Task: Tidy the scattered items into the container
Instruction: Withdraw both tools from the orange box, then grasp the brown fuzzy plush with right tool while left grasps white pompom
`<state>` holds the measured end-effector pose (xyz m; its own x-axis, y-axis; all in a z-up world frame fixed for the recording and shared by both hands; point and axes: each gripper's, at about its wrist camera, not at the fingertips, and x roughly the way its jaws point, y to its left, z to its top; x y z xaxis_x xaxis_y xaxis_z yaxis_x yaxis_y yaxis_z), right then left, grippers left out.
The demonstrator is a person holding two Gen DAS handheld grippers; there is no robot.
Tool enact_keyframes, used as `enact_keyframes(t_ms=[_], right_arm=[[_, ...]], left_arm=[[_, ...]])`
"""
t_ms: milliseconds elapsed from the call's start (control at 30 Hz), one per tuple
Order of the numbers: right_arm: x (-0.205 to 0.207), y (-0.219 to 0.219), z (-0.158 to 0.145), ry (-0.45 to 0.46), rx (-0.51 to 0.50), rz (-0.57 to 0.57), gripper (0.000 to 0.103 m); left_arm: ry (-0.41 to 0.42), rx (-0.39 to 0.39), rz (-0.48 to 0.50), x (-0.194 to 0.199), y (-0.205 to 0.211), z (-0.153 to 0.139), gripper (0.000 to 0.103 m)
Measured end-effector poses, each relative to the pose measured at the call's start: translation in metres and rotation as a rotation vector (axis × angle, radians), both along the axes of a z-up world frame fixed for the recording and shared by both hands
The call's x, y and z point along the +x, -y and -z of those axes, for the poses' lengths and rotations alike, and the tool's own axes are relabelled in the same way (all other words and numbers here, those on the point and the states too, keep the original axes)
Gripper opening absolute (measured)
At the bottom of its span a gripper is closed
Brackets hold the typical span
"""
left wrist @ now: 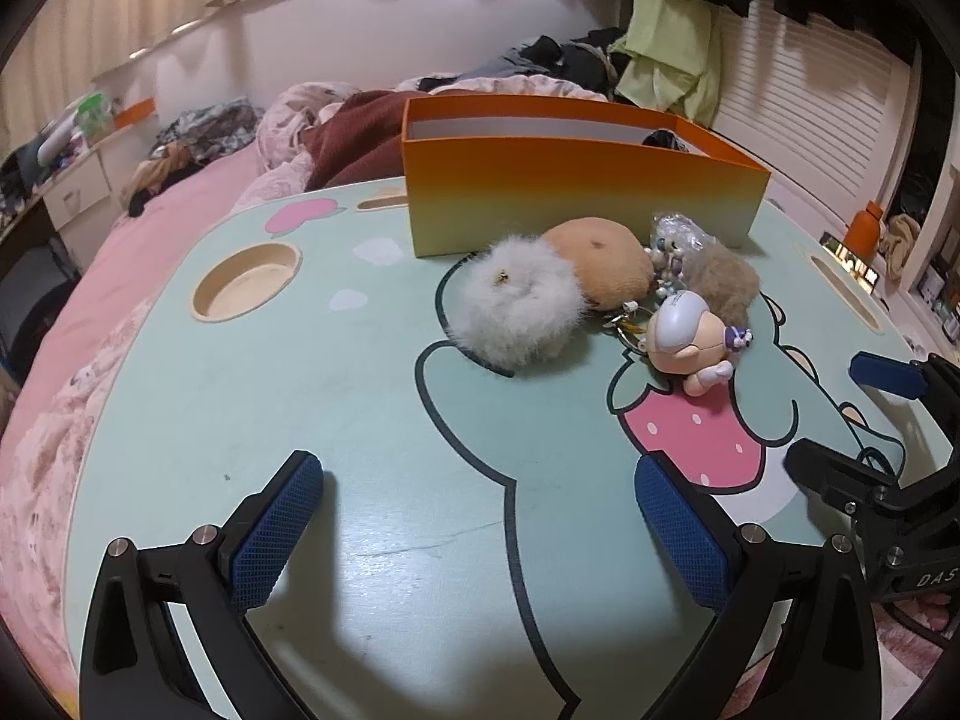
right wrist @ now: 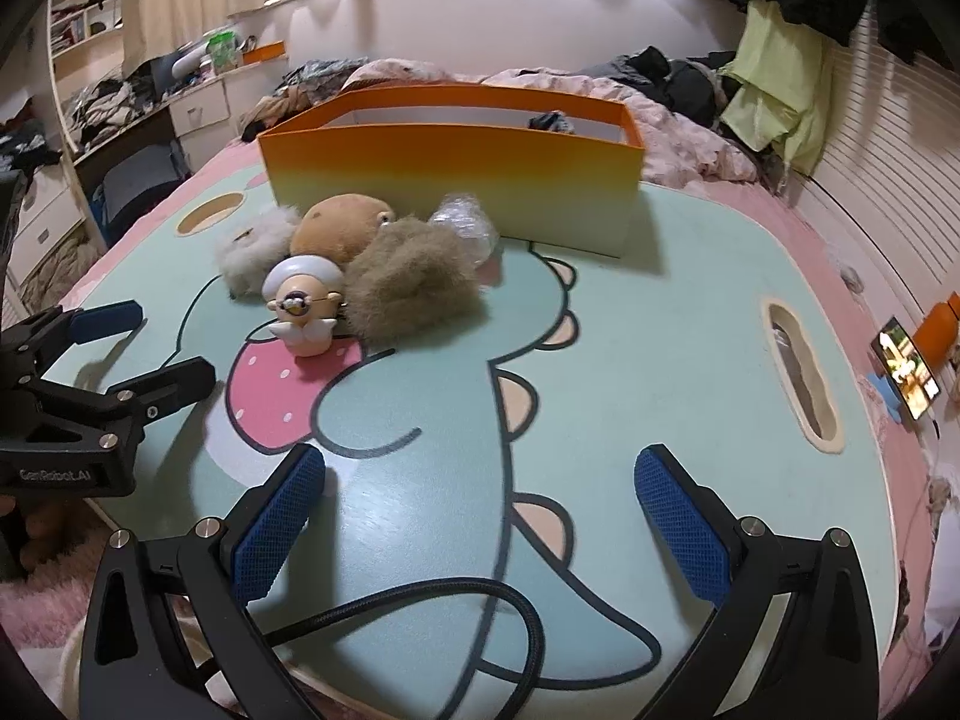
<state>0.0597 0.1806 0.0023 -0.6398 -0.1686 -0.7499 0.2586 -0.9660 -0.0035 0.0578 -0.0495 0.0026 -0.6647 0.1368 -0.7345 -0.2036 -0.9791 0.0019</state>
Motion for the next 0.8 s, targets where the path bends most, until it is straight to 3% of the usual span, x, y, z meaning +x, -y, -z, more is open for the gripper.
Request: enact_keyframes(t_ms=[200,300,433,500,567,633,800], right_arm=[[-0.015,0.011,-0.018,-0.017,-0.062,0.006,0.102],[-0.039,0.002,-0.029,0.034,-0.223,0.053,0.088],[-0.068,-0.006,-0.029,0.111,-0.34,0.147,0.068],[-0.078,0.004,-0.025,0.132,-0.328,0.137,0.066],[-0.078,0.017,-0.018,0.129,-0.248,0.136,0.06],[-0.072,0.024,-0.013,0.1,-0.171,0.154,0.041],[-0.042,0.006,-0.012,0.054,-0.175,0.16,0.03]], left_arm=[[-0.005,0.002,0.0,0.002,0.002,0.001,0.103],[-0.004,0.002,-0.001,0.002,0.002,0.001,0.103],[-0.005,0.001,-0.001,0.002,0.002,0.001,0.103],[-0.005,0.002,-0.001,0.002,0.002,0.001,0.103],[-0.005,0.002,-0.001,0.002,0.002,0.001,0.103],[-0.006,0.002,0.0,0.002,0.002,0.001,0.103],[-0.007,0.005,-0.001,0.0,0.003,-0.001,0.103]])
